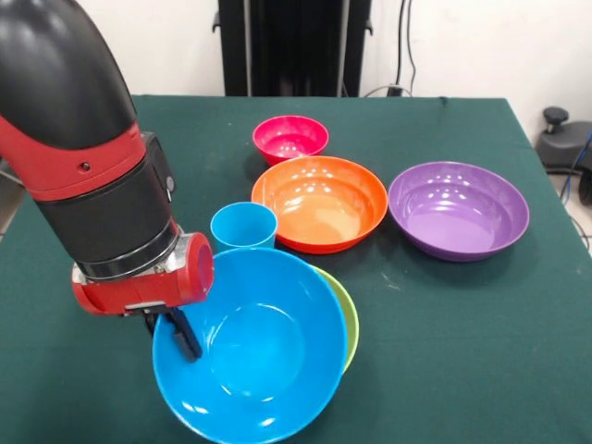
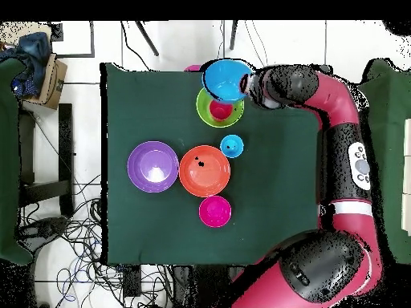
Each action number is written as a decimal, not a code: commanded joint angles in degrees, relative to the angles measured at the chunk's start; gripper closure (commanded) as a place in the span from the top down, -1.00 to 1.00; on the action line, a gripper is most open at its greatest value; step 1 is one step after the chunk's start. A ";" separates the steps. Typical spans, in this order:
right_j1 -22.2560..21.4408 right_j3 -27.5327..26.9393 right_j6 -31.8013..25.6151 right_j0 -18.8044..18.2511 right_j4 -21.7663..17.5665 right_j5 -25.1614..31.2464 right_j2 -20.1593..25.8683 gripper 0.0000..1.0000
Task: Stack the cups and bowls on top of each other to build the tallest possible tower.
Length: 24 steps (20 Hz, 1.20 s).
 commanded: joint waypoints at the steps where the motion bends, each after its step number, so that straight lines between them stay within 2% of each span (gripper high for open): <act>1: 3.16 -1.98 -18.07 2.14 -5.19 5.27 -3.55 -1.00; 10: 1.21 -0.11 -17.47 1.51 -3.64 5.64 -2.84 -1.00; 17: -6.83 5.75 -13.92 0.76 0.28 7.26 -1.26 -1.00; 21: -10.26 7.91 -10.30 0.60 0.34 1.80 -0.76 -1.00; 24: -11.85 8.70 -9.20 0.52 1.06 1.87 -0.40 -1.00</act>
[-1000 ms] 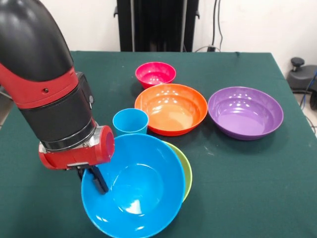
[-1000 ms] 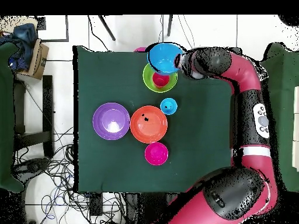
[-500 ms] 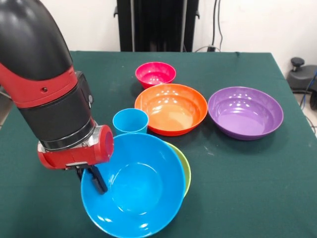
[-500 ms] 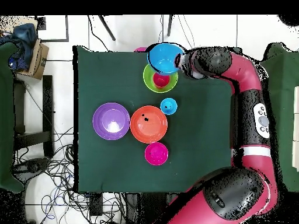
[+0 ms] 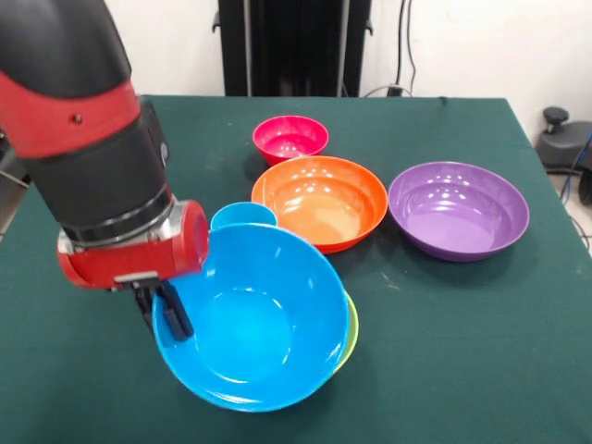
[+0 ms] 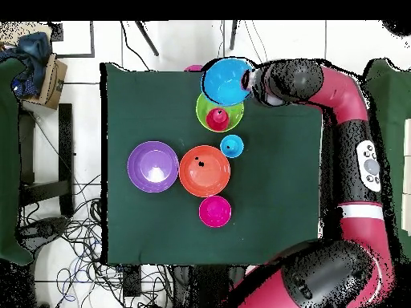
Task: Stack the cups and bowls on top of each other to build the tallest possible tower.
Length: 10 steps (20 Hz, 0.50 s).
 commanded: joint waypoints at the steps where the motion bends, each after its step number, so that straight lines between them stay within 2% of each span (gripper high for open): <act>1: -7.69 5.87 -8.64 0.75 1.16 2.03 -0.14 -1.00; 10: -9.25 6.17 -5.63 1.45 2.39 -1.63 -0.35 -1.00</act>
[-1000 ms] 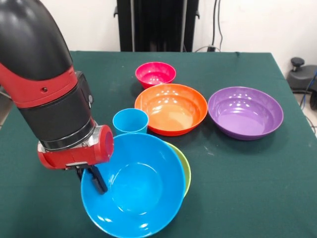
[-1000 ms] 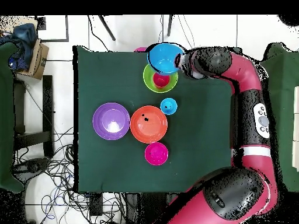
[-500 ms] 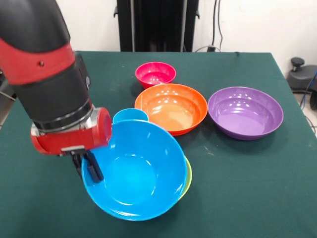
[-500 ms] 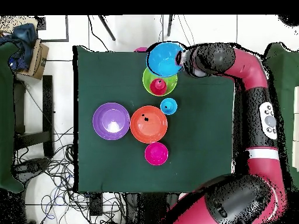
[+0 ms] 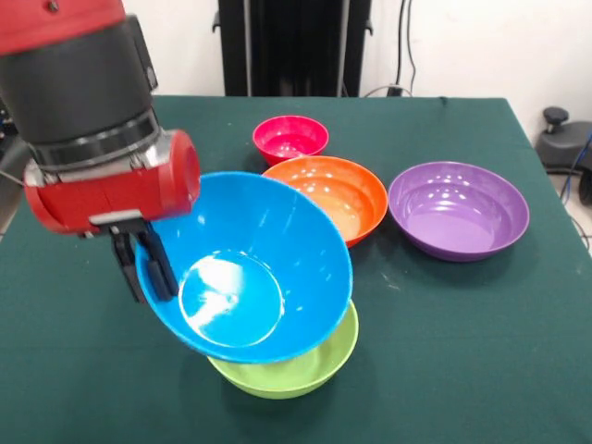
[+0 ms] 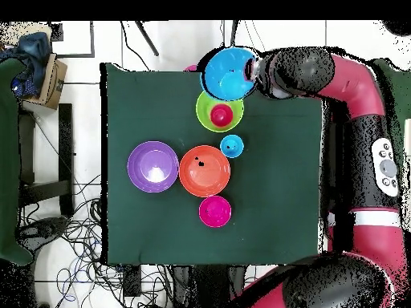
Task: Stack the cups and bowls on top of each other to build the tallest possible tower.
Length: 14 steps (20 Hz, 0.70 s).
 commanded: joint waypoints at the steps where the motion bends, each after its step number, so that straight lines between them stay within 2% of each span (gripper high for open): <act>1: -3.17 4.42 -5.12 1.42 0.12 -3.24 -0.37 -1.00; 9: -4.15 9.37 -2.35 0.94 -2.32 -17.07 -0.65 -1.00; 14: -4.05 10.62 -2.55 1.37 -2.64 -20.69 -1.43 -1.00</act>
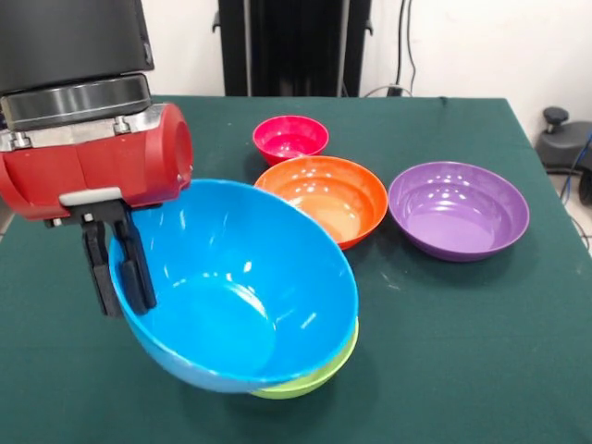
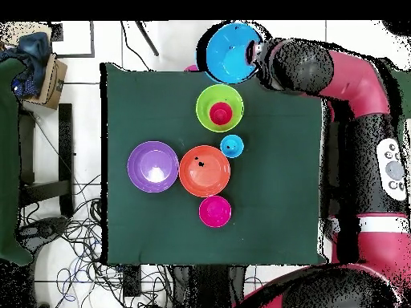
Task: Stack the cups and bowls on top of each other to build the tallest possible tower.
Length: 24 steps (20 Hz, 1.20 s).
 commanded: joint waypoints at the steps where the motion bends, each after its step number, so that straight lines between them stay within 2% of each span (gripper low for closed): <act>1: -0.76 8.09 -2.48 1.21 -3.03 -9.08 -1.38 -1.00; 5: -1.33 9.53 -1.58 1.27 -3.78 -13.70 -1.95 -1.00; 8: -1.04 9.75 -2.16 1.30 -3.50 -14.05 -2.00 -1.00; 12: -0.43 12.68 -5.18 -0.44 -2.13 -13.60 0.53 -1.00; 16: 1.86 16.23 -11.01 -3.43 0.44 -9.90 5.68 -1.00; 19: 4.60 19.68 -15.84 -7.18 2.47 -8.66 12.12 -1.00; 24: 8.65 23.19 -20.18 -11.24 1.66 -9.27 18.98 -1.00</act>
